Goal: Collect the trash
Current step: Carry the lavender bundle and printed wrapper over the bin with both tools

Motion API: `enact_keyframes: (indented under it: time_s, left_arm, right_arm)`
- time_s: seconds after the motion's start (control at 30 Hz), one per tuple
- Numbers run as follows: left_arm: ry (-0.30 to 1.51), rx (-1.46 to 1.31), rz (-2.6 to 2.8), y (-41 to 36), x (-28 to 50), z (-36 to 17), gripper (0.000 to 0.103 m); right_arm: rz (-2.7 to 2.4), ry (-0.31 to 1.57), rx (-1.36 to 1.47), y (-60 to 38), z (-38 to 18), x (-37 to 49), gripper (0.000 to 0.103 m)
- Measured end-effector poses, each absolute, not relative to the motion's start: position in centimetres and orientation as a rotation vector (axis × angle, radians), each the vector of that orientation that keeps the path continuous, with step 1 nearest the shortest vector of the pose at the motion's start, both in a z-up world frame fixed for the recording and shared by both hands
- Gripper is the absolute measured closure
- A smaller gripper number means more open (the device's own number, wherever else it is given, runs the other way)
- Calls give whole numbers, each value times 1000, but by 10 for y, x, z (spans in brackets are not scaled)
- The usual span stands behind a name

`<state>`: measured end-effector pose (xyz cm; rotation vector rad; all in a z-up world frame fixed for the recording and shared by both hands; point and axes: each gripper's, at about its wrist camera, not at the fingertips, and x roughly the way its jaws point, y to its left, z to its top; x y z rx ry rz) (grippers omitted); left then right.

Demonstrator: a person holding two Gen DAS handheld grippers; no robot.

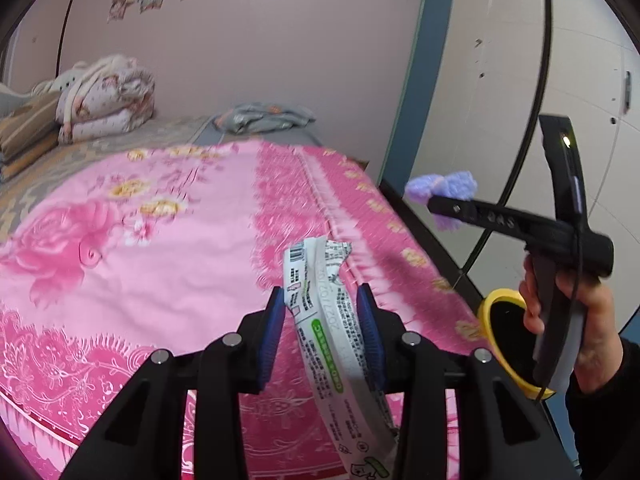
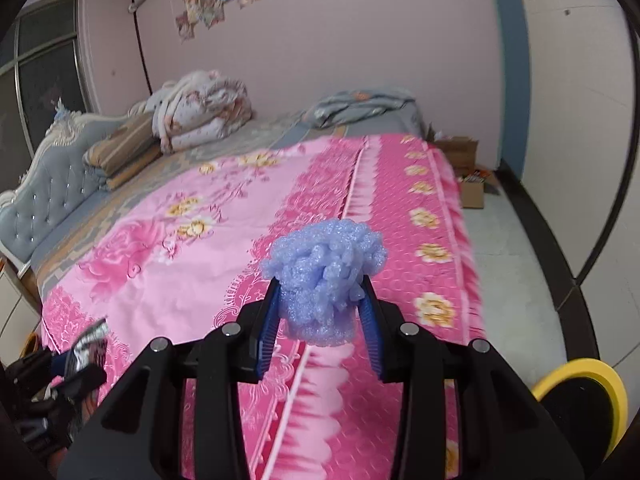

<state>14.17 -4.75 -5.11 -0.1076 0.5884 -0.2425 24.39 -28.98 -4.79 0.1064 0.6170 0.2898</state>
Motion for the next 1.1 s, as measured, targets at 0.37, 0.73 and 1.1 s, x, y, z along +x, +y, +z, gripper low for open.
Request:
enact_keyframes:
  time_s: [0.37, 0.73, 1.1]
  left_arm:
    - [472, -66, -330, -91, 115, -1, 68]
    - [392, -13, -422, -148, 104, 36, 68]
    - [346, 31, -506, -203, 108, 69, 82]
  right_arm:
    - [161, 456, 211, -370, 0, 156, 67]
    - [40, 321, 239, -429, 34, 89, 66]
    - [-68, 219, 261, -484, 72, 44, 67]
